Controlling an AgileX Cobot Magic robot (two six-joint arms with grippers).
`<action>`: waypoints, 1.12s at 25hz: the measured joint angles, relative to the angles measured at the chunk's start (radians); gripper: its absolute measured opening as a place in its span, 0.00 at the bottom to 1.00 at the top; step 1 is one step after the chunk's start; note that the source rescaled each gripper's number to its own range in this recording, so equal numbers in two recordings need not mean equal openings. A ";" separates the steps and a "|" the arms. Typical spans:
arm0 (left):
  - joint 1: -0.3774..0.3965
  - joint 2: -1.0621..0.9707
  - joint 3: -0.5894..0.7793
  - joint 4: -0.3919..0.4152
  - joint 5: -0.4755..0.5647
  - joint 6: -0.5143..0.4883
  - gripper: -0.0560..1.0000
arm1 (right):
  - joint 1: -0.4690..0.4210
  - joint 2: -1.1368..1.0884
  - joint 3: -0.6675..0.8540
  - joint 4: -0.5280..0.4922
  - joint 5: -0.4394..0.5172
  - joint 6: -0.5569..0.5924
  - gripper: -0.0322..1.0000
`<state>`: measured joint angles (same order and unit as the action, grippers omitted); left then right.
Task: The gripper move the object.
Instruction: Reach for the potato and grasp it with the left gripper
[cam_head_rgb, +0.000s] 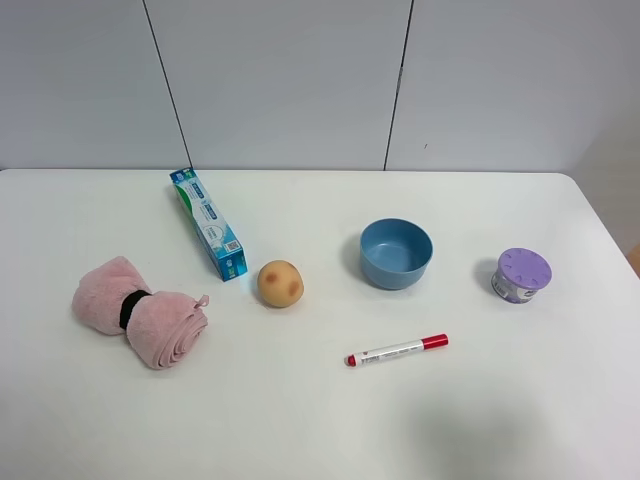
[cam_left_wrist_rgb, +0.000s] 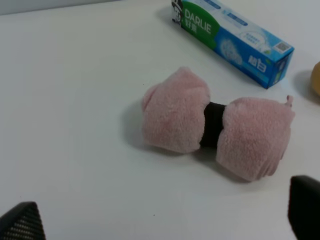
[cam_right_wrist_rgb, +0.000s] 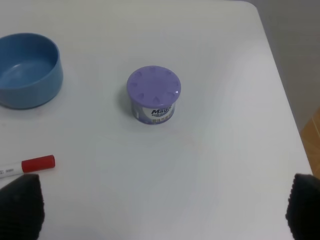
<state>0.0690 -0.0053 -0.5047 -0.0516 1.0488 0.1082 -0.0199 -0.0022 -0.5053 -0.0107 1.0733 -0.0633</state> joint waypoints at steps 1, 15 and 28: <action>0.000 0.000 0.000 0.000 0.000 0.000 0.99 | 0.000 0.000 0.000 0.000 0.000 0.000 1.00; 0.000 0.000 0.000 0.000 0.000 0.000 0.99 | 0.000 0.000 0.000 0.000 0.000 0.000 1.00; 0.000 0.000 0.000 0.000 0.000 0.000 0.99 | 0.000 0.000 0.000 0.000 0.000 0.000 1.00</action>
<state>0.0690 -0.0053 -0.5047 -0.0516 1.0488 0.1082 -0.0199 -0.0022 -0.5053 -0.0107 1.0733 -0.0633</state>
